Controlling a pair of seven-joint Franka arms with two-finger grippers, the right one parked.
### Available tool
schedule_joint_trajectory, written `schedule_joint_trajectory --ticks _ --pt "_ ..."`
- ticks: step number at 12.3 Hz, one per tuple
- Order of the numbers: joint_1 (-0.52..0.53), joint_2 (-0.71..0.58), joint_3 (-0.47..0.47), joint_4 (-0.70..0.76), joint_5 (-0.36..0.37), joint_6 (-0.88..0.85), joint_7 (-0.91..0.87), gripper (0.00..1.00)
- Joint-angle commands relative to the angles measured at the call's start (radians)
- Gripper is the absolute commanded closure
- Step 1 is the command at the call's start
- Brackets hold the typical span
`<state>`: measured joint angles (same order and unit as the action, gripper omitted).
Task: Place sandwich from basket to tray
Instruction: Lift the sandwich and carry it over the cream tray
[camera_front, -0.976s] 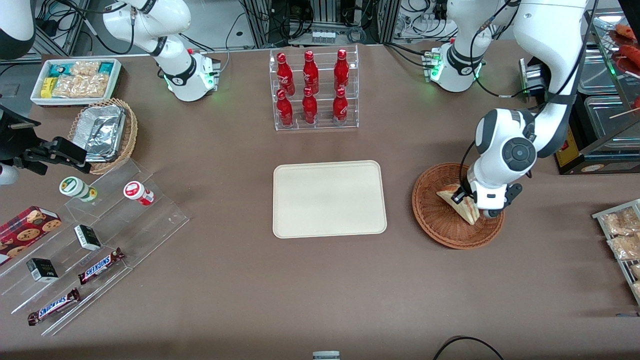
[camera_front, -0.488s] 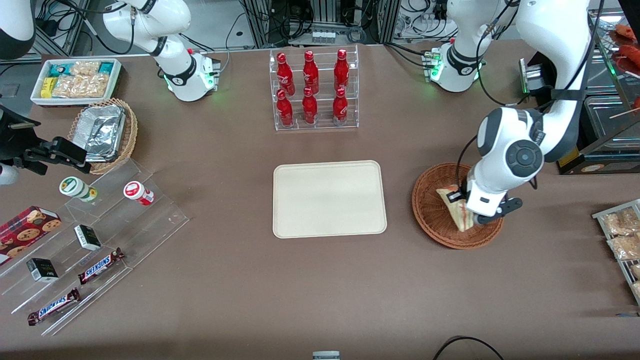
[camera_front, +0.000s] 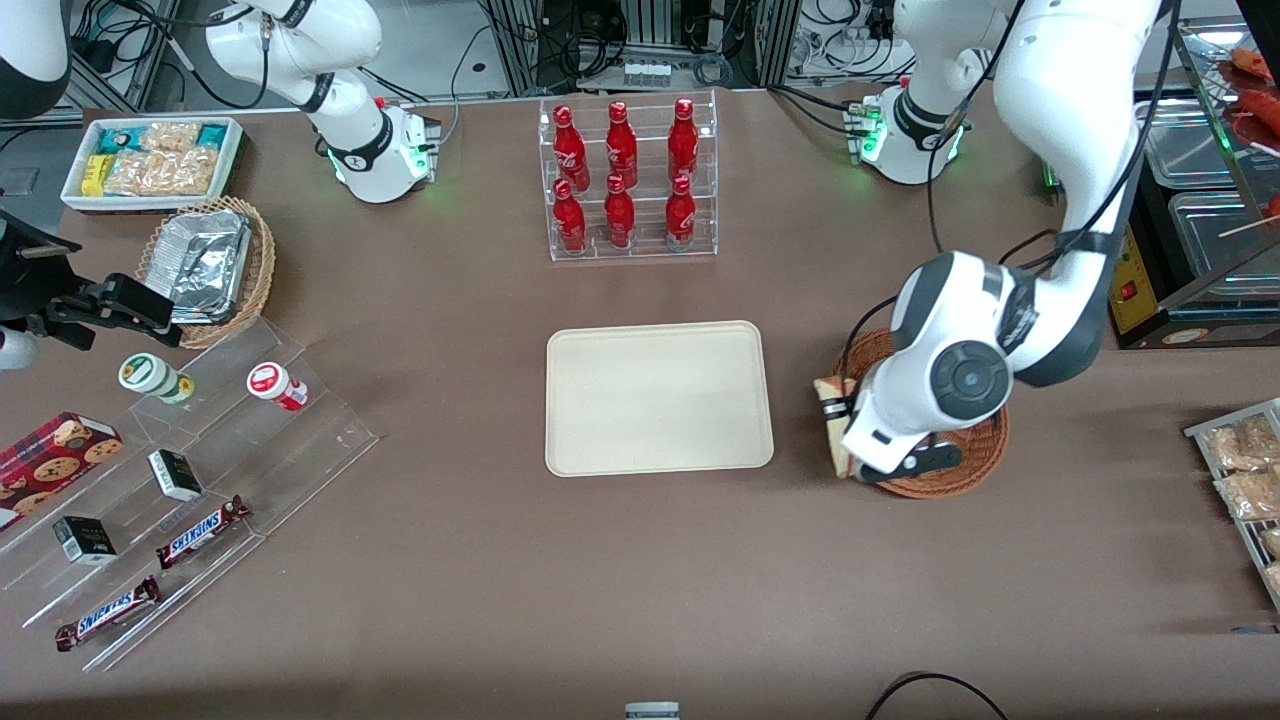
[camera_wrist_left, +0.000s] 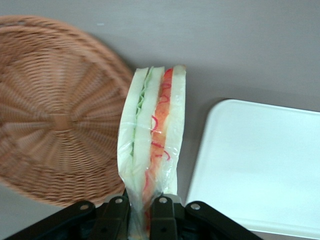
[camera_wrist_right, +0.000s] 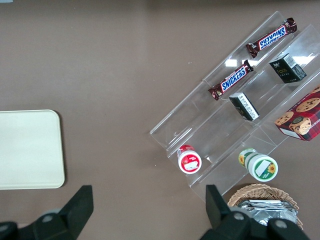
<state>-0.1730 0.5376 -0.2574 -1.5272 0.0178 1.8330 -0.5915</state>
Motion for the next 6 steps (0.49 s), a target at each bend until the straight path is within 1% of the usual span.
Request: schedule_joint_trajectory --ticks 1,4,6 --pt "-0.098 0.093 0.001 0.104 0.007 0.032 -0.111 0.98" --pt "-0.187 0.14 0.001 0.125 0.007 0.11 -0.203 0.98" --pt "-0.238 0.185 0.001 0.165 0.007 0.126 -0.244 0.98"
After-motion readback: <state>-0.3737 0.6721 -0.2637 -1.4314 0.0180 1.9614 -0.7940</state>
